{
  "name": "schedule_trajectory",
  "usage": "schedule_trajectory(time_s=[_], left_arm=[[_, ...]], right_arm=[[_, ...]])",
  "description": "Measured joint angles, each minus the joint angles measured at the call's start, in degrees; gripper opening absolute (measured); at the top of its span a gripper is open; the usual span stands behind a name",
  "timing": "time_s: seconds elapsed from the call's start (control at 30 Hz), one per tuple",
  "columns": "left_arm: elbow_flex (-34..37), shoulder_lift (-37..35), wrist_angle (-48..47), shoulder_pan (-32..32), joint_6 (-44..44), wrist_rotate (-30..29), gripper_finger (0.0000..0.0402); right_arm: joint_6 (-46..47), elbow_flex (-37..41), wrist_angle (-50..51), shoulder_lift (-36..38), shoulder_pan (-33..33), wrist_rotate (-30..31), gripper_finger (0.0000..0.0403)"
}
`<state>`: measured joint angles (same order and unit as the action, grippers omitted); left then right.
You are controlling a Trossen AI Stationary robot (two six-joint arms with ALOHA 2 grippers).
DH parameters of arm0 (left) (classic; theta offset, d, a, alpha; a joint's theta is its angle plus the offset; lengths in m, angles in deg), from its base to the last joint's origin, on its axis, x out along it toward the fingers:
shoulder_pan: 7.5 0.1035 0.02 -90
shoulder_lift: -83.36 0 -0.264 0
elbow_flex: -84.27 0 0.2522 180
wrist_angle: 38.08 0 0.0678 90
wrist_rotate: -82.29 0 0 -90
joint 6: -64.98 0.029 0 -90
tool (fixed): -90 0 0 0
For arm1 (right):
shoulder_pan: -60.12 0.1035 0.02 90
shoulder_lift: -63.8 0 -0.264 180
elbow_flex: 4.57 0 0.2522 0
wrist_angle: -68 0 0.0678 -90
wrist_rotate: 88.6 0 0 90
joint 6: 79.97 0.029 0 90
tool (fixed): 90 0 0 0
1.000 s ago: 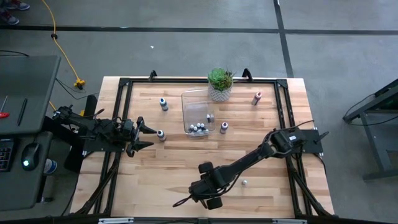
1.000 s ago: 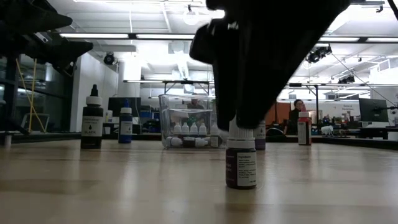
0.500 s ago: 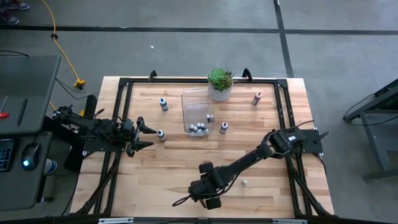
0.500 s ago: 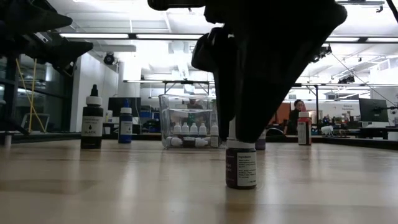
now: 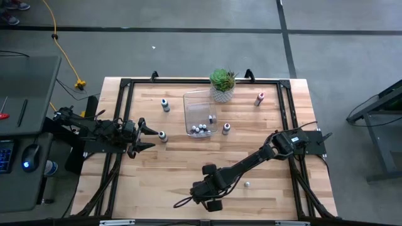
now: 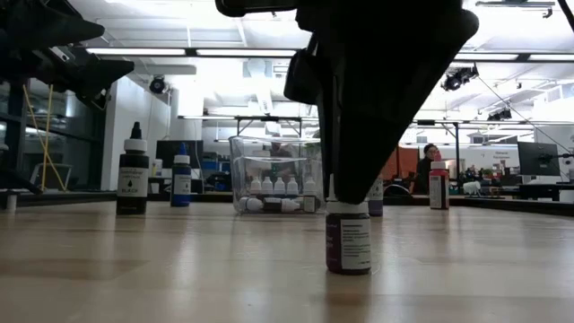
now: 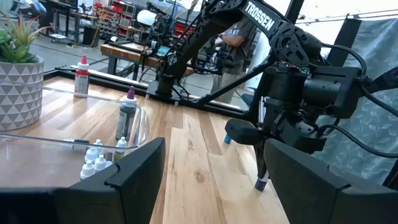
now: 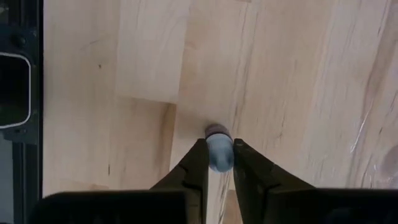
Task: Pick & Place food coloring
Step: Put the small violet food coloring bottle into the transparent bin
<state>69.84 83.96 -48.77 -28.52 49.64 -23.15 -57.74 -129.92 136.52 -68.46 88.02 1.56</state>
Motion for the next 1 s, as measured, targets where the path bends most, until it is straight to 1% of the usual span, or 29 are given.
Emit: schedule_trajectory(time_s=[0.17, 0.33, 0.5, 0.63, 0.67, 0.73, 0.8, 0.9, 1.0], left_arm=[[0.0, 0.0, 0.0, 0.0, 0.0, 0.01, 0.0271], [0.0, 0.0, 0.0, 0.0, 0.0, -0.01, 0.0271], [0.0, 0.0, 0.0, 0.0, 0.0, -0.02, 0.0271], [0.0, 0.0, 0.0, 0.02, 0.0, -0.01, 0.0271], [0.0, 0.01, 0.0, 0.0, 0.0, 0.0, 0.0271], [0.0, 0.02, 0.02, 0.01, 0.0, 0.01, 0.0271], [0.0, 0.02, 0.0, 0.02, 0.0, -0.01, 0.0271], [0.0, 0.02, 0.0, 0.02, 0.0, 0.0, 0.0271], [0.0, 0.02, 0.0, 0.02, 0.0, -0.02, 0.0271]], right_arm=[[1.71, -0.93, -1.59, -0.02, 0.0, 0.13, 0.0046], [3.27, -6.3, -0.83, -0.01, -0.14, 2.81, 0.0047], [2.36, -14.55, 2.09, 0.0, -0.85, 8.65, 0.0043], [-1.04, -22.56, 4.35, 0.0, -2.02, 14.81, 0.0044], [-2.31, -23.56, 3.97, 0.22, -2.43, 16.24, 0.0044], [-5.08, -21.51, -0.37, 2.8, -3.41, 18.0, 0.0044], [-7.67, -21.03, -2.62, 4.23, -4.55, 19.9, 0.0043], [-10.52, -21.85, -2.62, 5.59, -6.46, 23.2, 0.0043], [-10.76, -21.92, -2.44, 6.97, -9.25, 26.3, 0.0045]])
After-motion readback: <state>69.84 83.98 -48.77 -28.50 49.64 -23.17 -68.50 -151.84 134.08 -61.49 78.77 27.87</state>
